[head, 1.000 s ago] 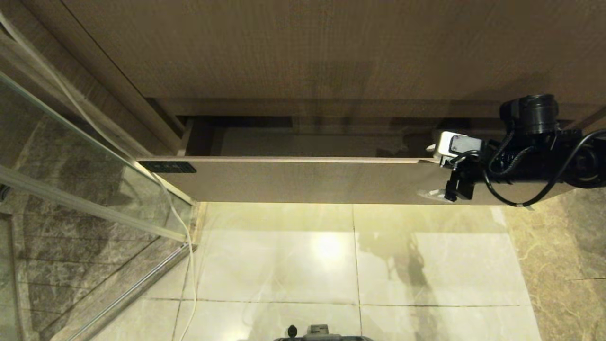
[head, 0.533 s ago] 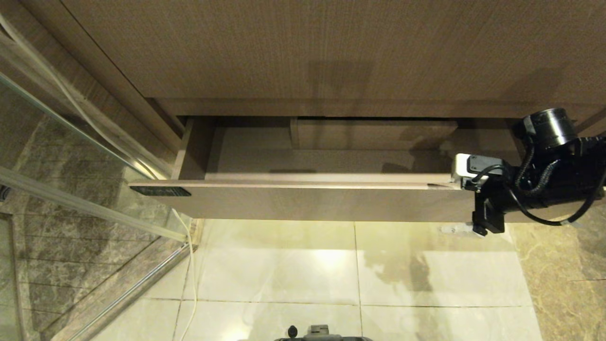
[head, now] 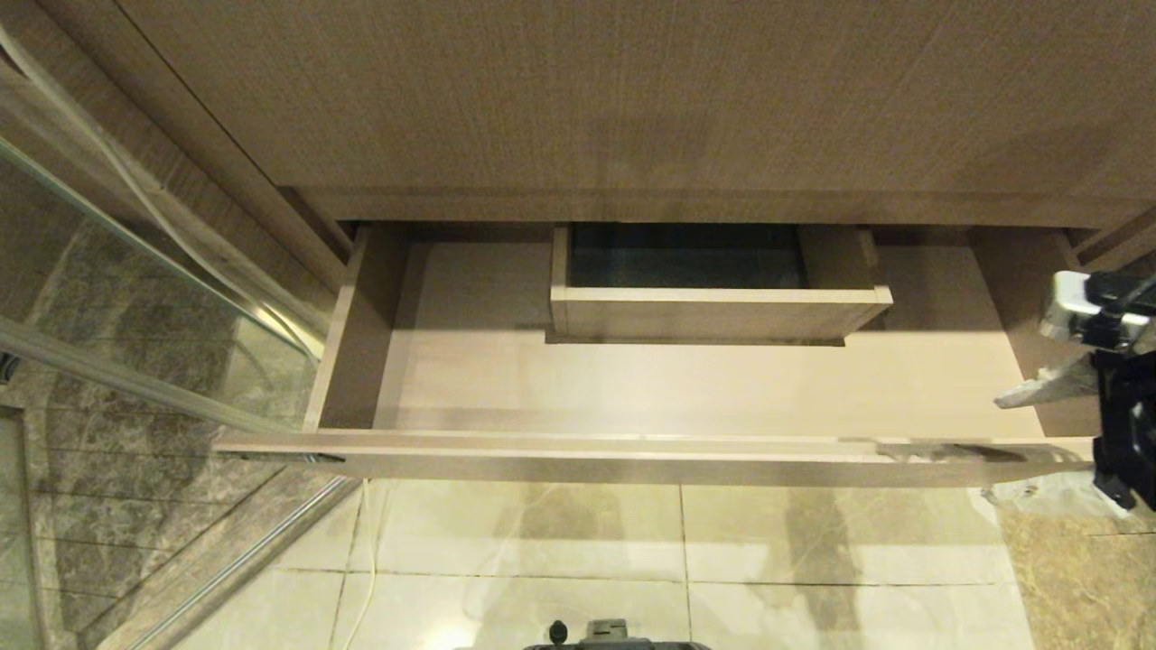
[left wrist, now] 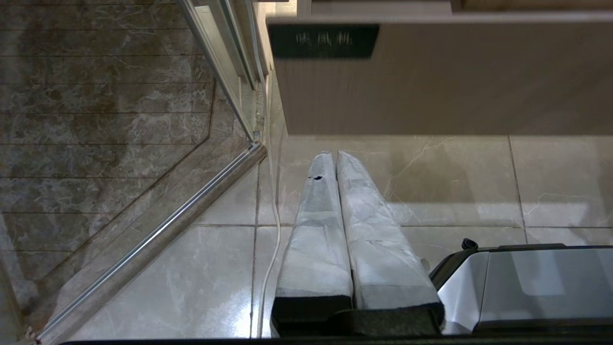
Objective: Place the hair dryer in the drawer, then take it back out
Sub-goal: Pull open the drawer, then pick up the hairdryer
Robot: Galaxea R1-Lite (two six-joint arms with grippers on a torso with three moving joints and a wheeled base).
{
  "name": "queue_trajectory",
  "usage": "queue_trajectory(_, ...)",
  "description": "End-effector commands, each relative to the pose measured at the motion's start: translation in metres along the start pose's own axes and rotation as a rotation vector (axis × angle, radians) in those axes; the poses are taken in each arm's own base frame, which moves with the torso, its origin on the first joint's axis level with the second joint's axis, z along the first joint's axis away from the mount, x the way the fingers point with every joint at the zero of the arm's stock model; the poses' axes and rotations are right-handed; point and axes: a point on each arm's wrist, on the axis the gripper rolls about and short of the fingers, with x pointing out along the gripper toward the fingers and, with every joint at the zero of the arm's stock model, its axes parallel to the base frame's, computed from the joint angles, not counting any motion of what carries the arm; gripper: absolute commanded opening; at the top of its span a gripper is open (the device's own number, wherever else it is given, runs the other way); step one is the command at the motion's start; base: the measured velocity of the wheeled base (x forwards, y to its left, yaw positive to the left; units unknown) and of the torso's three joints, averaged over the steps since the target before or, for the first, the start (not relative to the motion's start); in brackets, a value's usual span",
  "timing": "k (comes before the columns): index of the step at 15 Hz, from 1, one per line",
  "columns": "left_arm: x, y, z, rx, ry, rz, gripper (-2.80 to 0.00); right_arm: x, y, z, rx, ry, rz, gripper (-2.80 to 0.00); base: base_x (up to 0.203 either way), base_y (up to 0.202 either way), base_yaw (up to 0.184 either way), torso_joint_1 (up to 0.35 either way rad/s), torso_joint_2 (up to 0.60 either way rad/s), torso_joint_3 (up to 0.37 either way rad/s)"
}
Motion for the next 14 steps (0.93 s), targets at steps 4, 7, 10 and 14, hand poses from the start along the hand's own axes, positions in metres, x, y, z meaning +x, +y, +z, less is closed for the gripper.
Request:
queue_trajectory(4,0.000,0.000,0.000,0.000,0.001,0.000,-2.80,-0.057,0.048,-0.011,0.221,-0.075,-0.092,0.00,0.000,0.000,0.000,0.000,0.00,0.000)
queue_trajectory(7,0.000,0.000,0.000,0.000,0.001,0.000,-2.80,-0.062,0.053,-0.015,0.230,-0.048,-0.156,0.00,0.000,0.000,0.000,0.000,0.00,0.000)
queue_trajectory(10,0.000,0.000,0.000,0.000,0.001,0.000,-2.80,-0.070,0.058,-0.020,0.284,-0.059,-0.204,0.00,0.000,0.000,0.000,0.000,0.00,0.000)
queue_trajectory(14,0.000,0.000,0.000,0.000,0.001,0.000,-2.80,-0.078,0.067,-0.027,0.381,-0.070,-0.258,-2.80,0.000,0.000,0.000,0.000,0.00,0.000)
